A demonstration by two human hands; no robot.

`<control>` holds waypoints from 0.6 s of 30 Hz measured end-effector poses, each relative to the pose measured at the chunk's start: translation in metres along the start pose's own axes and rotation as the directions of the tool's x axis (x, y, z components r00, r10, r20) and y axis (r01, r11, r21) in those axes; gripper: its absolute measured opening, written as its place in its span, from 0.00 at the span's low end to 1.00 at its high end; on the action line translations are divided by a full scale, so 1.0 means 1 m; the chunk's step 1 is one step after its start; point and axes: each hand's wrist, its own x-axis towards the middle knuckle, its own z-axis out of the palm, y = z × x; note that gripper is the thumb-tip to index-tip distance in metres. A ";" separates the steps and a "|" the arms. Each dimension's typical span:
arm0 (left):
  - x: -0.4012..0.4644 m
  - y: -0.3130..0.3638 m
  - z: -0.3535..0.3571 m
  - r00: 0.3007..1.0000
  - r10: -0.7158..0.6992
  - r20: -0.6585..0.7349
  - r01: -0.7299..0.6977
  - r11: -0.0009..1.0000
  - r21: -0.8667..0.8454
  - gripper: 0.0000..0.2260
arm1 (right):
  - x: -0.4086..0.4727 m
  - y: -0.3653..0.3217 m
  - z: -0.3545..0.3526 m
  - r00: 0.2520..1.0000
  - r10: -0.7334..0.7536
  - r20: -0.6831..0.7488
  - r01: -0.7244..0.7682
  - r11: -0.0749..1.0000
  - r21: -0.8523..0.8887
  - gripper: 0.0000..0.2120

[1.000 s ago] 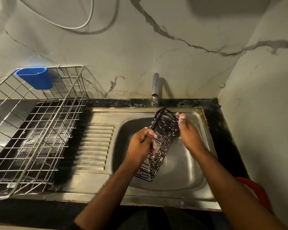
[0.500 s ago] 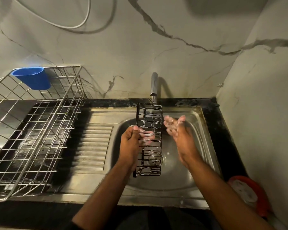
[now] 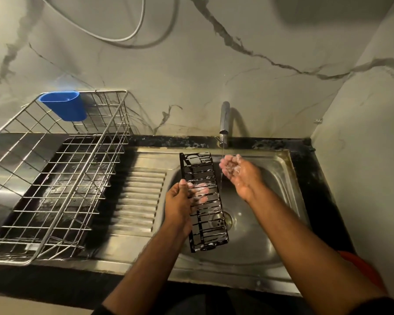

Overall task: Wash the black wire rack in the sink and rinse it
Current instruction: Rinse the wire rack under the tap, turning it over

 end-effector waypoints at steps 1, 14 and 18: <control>0.000 0.001 0.000 1.000 -0.003 0.000 0.003 1.000 -0.002 0.15 | 0.006 -0.003 0.005 1.000 0.002 0.017 -0.003 0.999 0.032 0.14; 0.029 0.010 -0.004 0.999 -0.033 0.022 0.033 0.999 0.009 0.14 | 0.071 -0.013 0.045 0.991 0.128 0.037 -0.133 0.974 0.184 0.14; 0.046 0.010 -0.004 0.998 -0.050 0.041 0.050 0.999 0.008 0.14 | 0.082 -0.013 0.044 0.984 0.179 0.015 -0.178 0.984 -0.015 0.11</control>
